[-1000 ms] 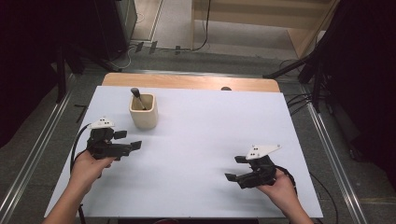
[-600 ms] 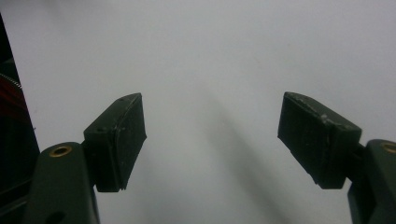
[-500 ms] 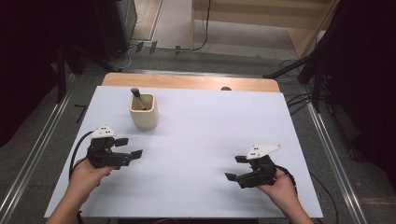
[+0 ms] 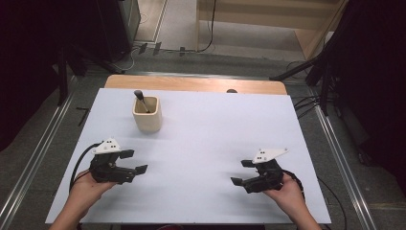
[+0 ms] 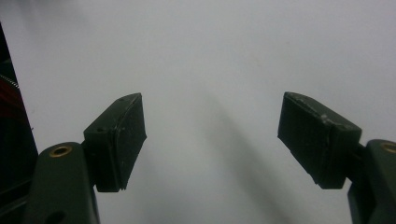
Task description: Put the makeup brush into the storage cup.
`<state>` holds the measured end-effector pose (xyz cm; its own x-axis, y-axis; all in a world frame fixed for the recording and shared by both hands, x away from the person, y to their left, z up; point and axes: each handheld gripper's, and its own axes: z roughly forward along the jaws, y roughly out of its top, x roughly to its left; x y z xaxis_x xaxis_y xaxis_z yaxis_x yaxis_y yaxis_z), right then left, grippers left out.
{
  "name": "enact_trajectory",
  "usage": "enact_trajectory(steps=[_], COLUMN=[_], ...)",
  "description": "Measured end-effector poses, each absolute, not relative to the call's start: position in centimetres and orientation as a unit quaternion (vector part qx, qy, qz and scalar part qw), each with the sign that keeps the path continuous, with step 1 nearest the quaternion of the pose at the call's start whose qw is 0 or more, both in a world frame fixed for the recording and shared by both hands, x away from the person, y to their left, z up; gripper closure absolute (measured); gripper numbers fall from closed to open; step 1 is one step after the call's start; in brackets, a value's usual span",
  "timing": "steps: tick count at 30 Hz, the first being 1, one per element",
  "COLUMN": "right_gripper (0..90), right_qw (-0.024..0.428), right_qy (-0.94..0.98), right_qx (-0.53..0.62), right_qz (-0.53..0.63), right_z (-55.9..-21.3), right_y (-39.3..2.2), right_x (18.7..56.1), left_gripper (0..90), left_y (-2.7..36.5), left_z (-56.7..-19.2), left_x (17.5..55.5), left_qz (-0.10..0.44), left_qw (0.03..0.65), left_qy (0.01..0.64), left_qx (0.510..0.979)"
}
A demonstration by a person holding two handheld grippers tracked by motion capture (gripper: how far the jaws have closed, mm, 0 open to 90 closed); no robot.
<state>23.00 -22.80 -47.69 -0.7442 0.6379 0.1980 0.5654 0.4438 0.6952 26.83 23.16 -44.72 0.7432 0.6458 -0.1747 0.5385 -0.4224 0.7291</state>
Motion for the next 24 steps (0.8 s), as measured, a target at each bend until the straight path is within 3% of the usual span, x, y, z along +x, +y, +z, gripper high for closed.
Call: enact_trajectory(steps=[24], right_gripper=[24.3], right_qw=[0.05], right_qy=[0.843], right_qx=[0.363], right_qz=[0.394], right_z=[-47.5], right_y=[-23.0], right_x=[23.0], left_gripper=[21.7], left_y=[22.7], left_z=[-44.9], left_x=[25.2], left_qz=[0.067], left_qw=[0.404], left_qy=[0.303], left_qx=[0.861])
